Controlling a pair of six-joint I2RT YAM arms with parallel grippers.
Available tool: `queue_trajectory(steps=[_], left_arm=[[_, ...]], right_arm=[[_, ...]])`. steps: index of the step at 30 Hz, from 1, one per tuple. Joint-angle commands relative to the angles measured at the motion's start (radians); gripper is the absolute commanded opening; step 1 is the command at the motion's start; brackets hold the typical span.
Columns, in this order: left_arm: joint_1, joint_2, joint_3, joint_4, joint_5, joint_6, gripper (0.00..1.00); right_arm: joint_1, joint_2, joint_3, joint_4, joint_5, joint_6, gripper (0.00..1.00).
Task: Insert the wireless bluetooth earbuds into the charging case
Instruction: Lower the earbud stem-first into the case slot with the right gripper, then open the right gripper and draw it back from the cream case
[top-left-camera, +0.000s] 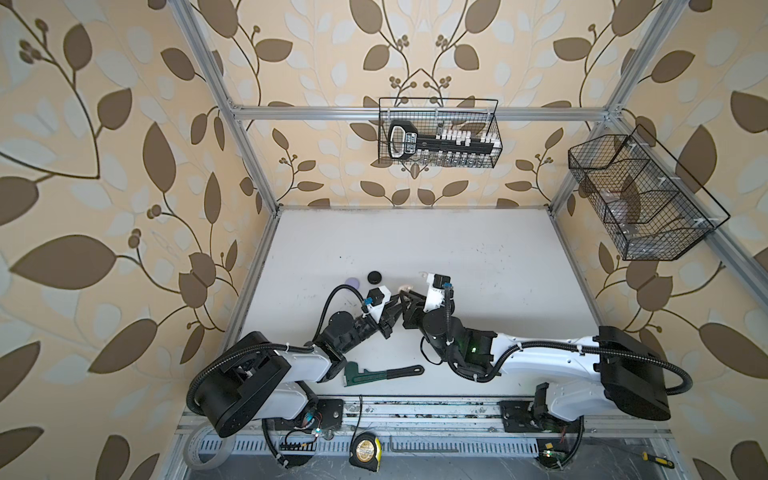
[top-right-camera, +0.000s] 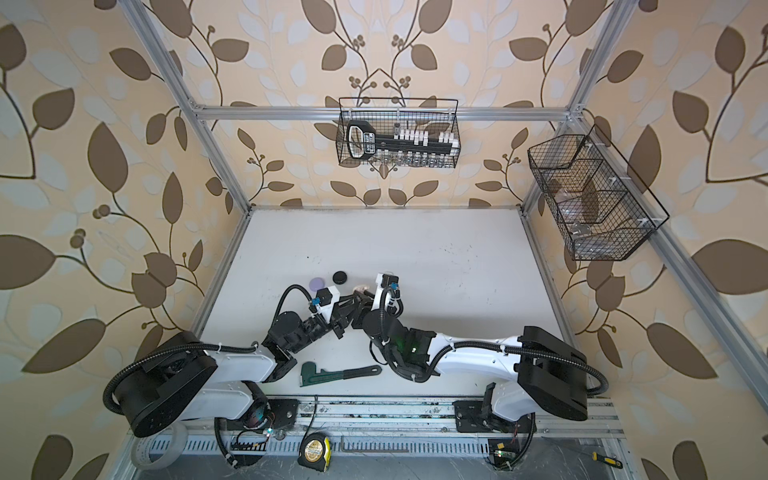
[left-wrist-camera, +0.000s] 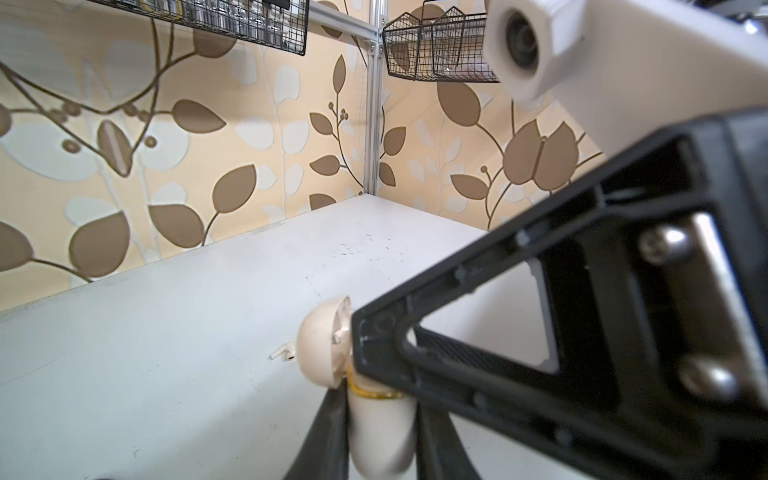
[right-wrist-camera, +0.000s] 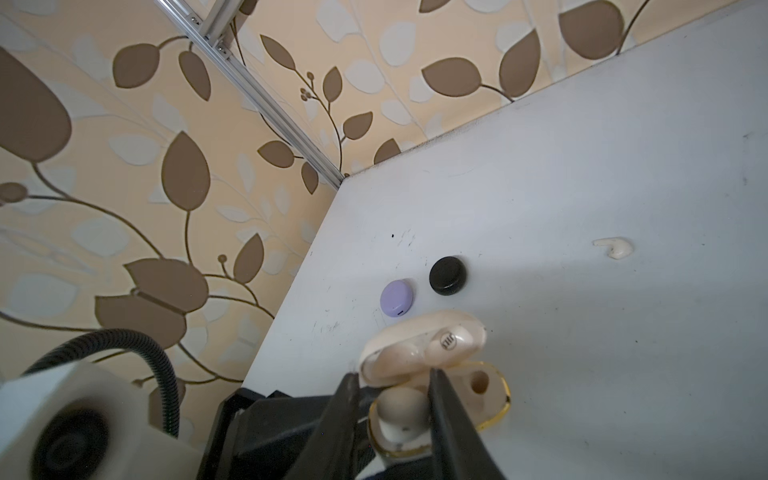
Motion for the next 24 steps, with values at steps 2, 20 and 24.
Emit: queue_trajectory(steps=[2,20,24], left_arm=[[-0.003,-0.024,0.009,0.123,0.044,0.023,0.0],[-0.003,-0.038,0.021,0.123,0.197,0.055,0.0],[-0.003,-0.02,0.025,0.123,0.238,0.086,0.0]], right_arm=[[0.015,-0.062,-0.023,-0.036,-0.027,-0.025,0.41],[-0.164,-0.389,0.086,-0.399,-0.343,-0.414,0.43],[-0.219,-0.423,-0.048,-0.279,-0.468,-0.468,0.4]])
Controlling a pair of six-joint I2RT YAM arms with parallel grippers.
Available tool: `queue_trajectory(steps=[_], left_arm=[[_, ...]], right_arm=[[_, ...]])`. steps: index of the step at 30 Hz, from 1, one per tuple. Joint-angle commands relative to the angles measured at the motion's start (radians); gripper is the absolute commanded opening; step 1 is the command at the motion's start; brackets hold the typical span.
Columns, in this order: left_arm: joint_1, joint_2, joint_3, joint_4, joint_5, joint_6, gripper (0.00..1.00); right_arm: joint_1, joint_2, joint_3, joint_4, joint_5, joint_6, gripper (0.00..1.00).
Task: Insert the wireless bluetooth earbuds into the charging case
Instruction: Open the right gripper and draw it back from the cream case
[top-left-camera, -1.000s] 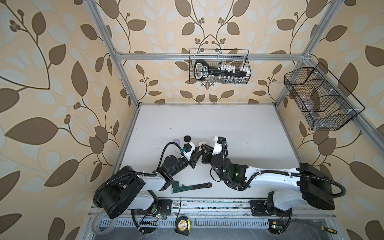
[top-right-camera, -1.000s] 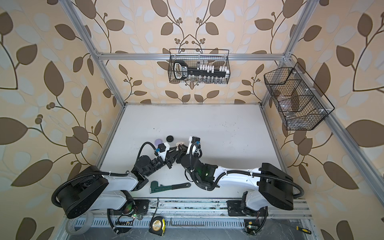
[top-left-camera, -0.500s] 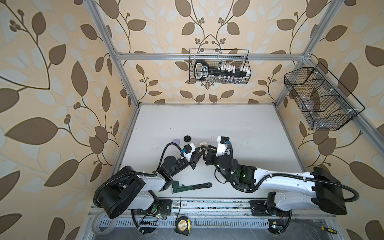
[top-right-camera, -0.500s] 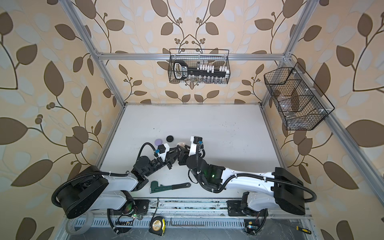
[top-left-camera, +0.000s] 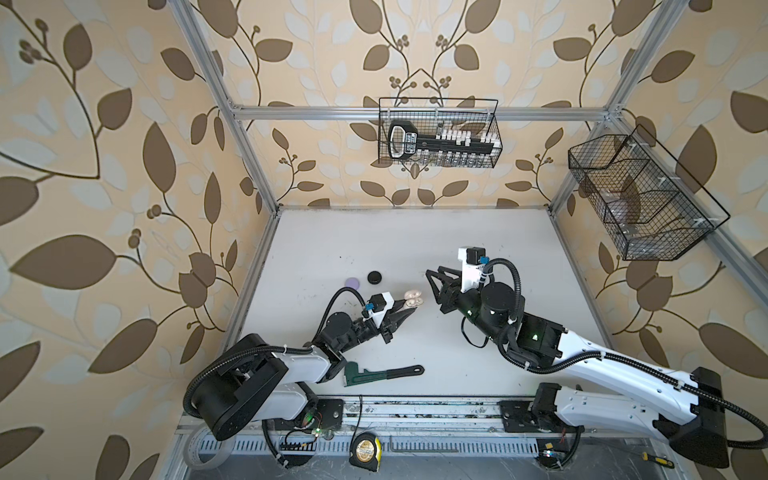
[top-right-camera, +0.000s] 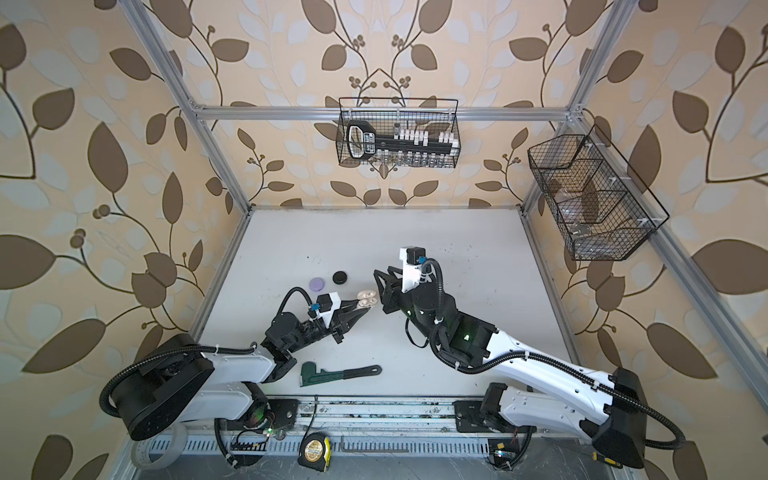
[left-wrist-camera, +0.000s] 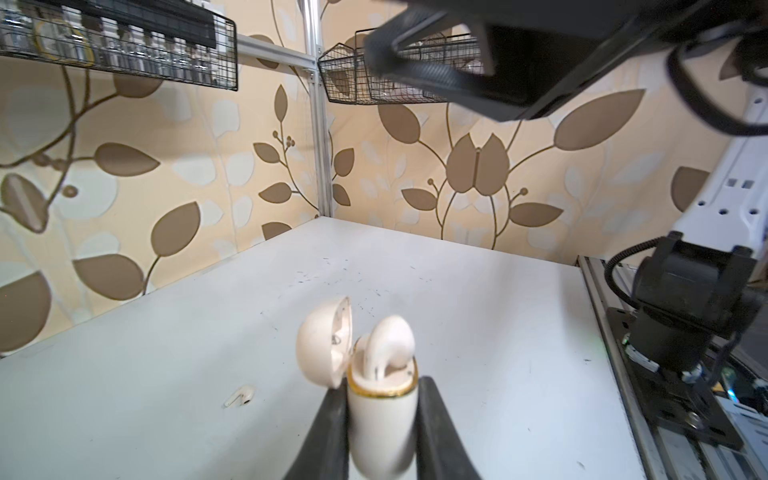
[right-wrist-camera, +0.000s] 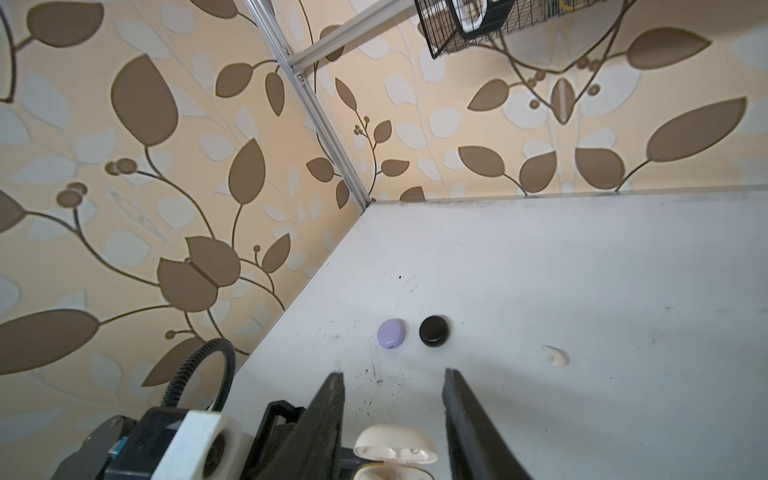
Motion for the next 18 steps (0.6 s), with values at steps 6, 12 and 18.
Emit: queue_trajectory(steps=[6,12,18], left_arm=[[-0.003,0.023,0.029,0.085,0.006,0.032,0.0],[-0.003,0.015,0.038,0.086,0.03,-0.002,0.0],[-0.004,0.017,0.043,0.085,0.072,-0.003,0.0]], right_arm=[[-0.015,-0.073,-0.22,0.172,-0.224,-0.064,0.43],[0.016,-0.056,-0.211,0.168,-0.206,-0.072,0.63],[0.022,-0.006,-0.186,0.146,-0.206,-0.056,0.64]])
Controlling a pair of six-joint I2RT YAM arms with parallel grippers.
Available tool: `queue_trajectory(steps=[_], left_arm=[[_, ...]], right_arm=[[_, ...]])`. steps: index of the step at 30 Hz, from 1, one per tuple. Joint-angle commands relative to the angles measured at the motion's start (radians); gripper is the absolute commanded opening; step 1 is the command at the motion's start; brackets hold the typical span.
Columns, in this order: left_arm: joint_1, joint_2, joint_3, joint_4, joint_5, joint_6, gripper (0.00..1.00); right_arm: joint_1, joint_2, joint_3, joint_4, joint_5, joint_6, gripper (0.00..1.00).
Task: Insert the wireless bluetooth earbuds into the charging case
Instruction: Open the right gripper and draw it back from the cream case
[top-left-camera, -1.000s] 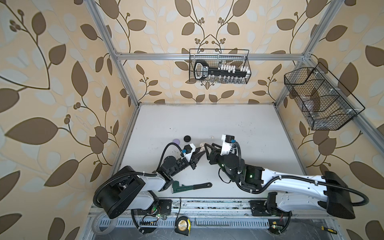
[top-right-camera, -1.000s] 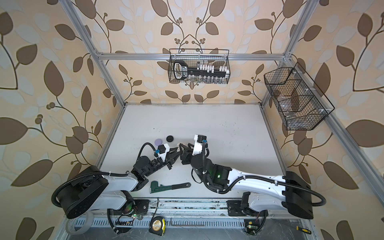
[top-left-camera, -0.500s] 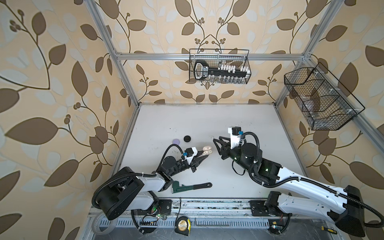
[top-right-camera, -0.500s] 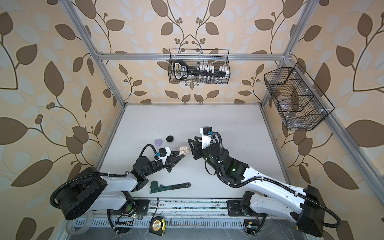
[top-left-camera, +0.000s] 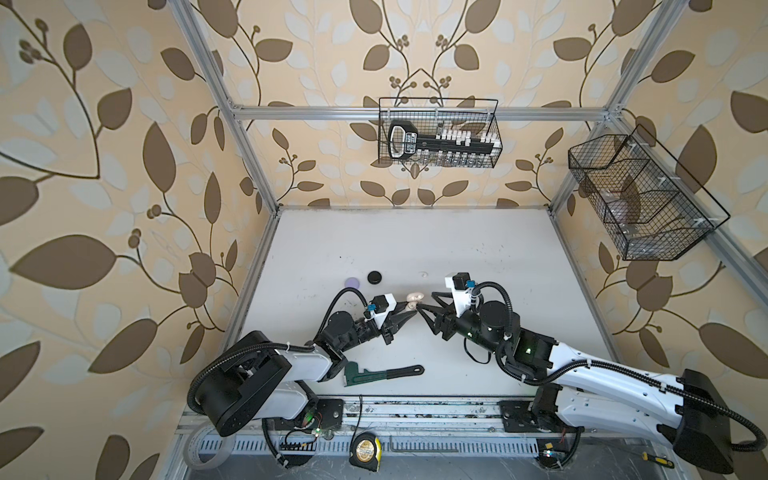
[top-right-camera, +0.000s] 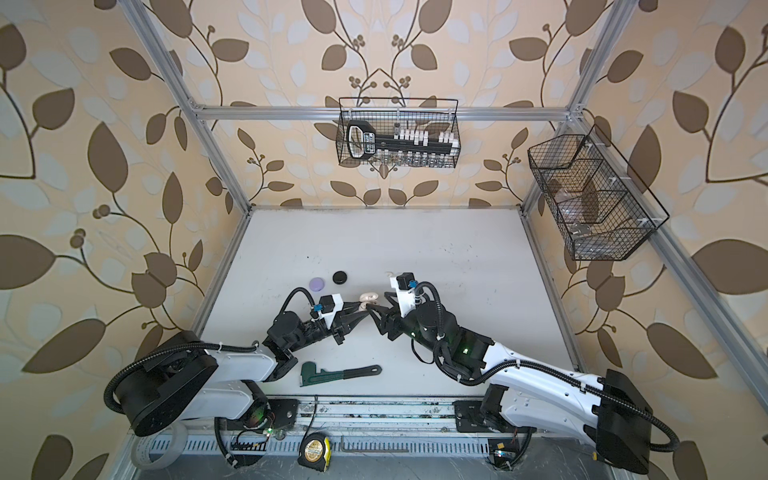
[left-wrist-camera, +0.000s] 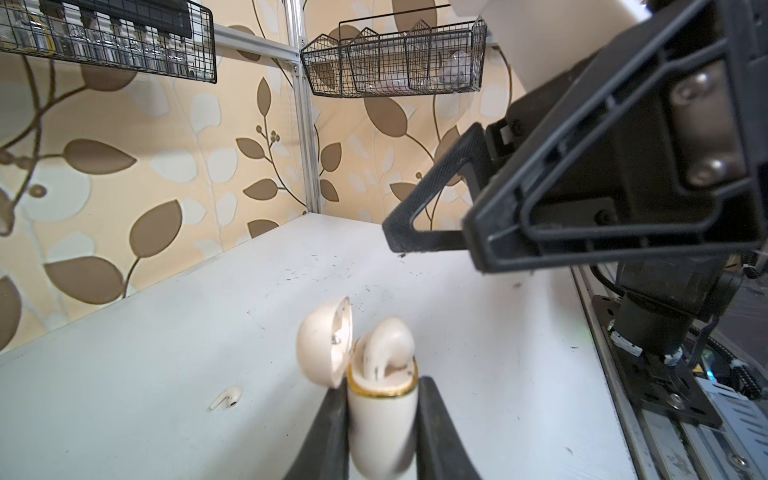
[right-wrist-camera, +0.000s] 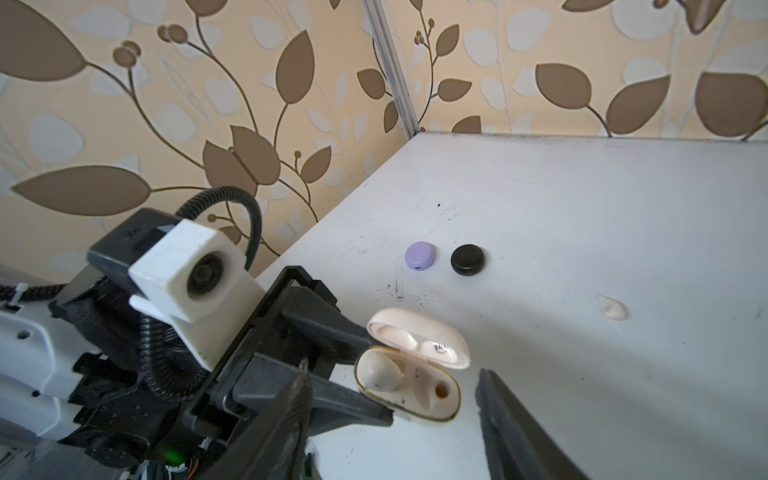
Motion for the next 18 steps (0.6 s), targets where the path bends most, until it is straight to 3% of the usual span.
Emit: queue_trajectory(steps=[1,18], left_arm=[[-0.004,-0.007,0.036,0.082,0.046,-0.004,0.0],[-0.004,-0.104,0.002,0.077,0.028,0.002,0.0]], right_arm=[[0.007,0.017,0.027,0.001,0.023,0.006,0.64],[0.008,0.066,0.027,-0.013,0.08,0.04,0.57]])
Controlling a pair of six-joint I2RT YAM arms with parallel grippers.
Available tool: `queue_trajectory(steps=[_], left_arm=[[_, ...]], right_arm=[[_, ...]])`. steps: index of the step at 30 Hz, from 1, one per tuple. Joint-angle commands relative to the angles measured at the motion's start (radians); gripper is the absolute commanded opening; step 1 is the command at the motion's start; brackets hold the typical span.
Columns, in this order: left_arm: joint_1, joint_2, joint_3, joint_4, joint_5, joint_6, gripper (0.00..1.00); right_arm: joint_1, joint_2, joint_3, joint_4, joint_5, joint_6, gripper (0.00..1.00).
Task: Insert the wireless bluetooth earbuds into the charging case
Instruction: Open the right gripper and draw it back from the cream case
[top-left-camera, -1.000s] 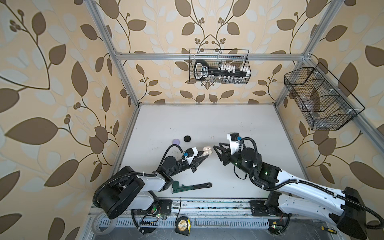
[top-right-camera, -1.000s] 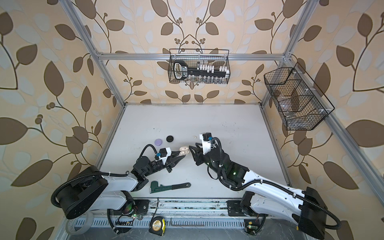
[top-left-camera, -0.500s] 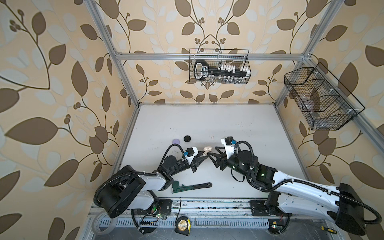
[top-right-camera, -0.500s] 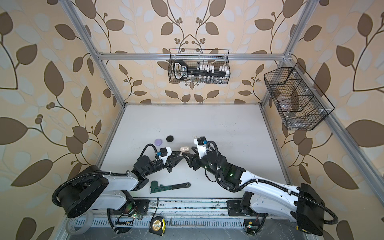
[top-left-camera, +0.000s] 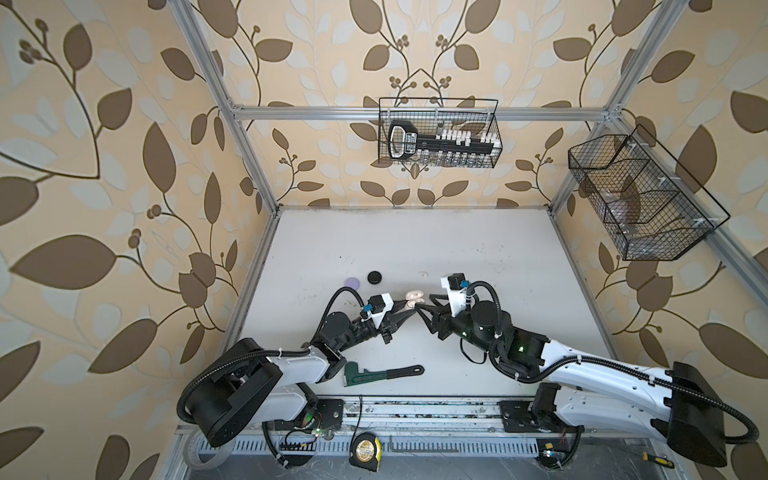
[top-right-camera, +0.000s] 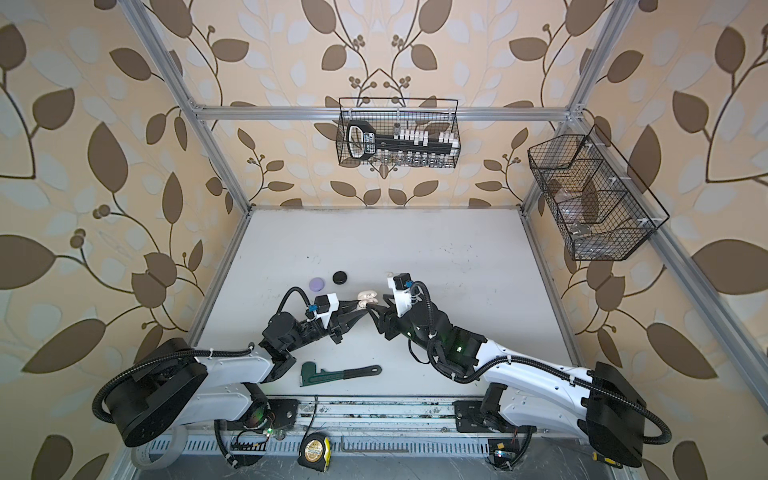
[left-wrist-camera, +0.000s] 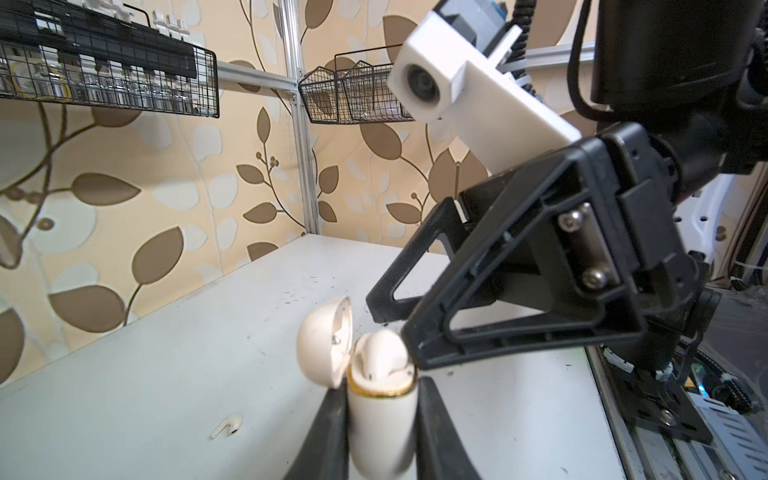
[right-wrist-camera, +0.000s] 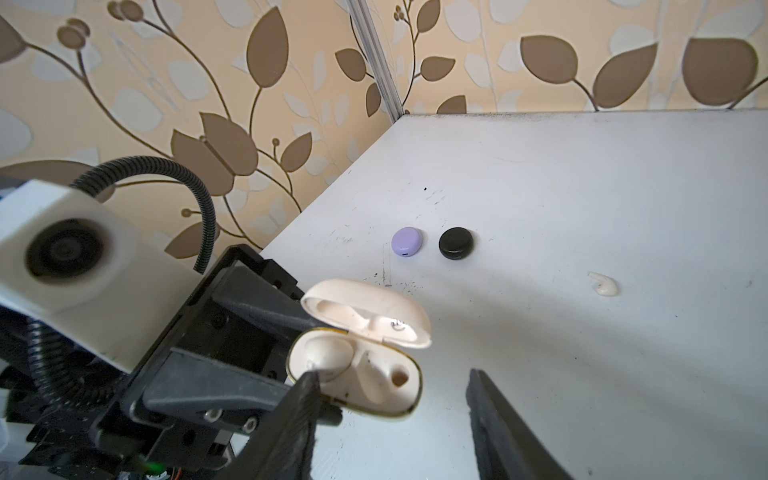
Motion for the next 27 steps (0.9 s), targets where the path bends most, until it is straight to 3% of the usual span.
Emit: queue_trajectory(steps=[1,12,20,24,27], left_arm=[[-0.005,-0.039,0.0,0.087,0.022,0.006,0.0],[-0.005,0.011,0.001,0.092,-0.061,0.0,0.0],[-0.003,0.055,0.007,0.092,-0.117,0.004,0.0],[-0.003,0.023,-0.009,0.091,-0.145,0.015,0.0],[-0.003,0.009,-0.02,0.089,-0.183,0.029,0.0]], right_arm=[[0.0,0.025,0.028,-0.014,0.036,0.005,0.56],[-0.013,-0.036,0.019,-0.055,0.117,0.008,0.56],[-0.138,-0.119,-0.009,-0.153,0.207,0.124,0.6],[-0.248,-0.05,0.017,-0.207,0.126,0.19,0.6],[-0.297,0.083,0.088,-0.252,0.046,0.167,0.6]])
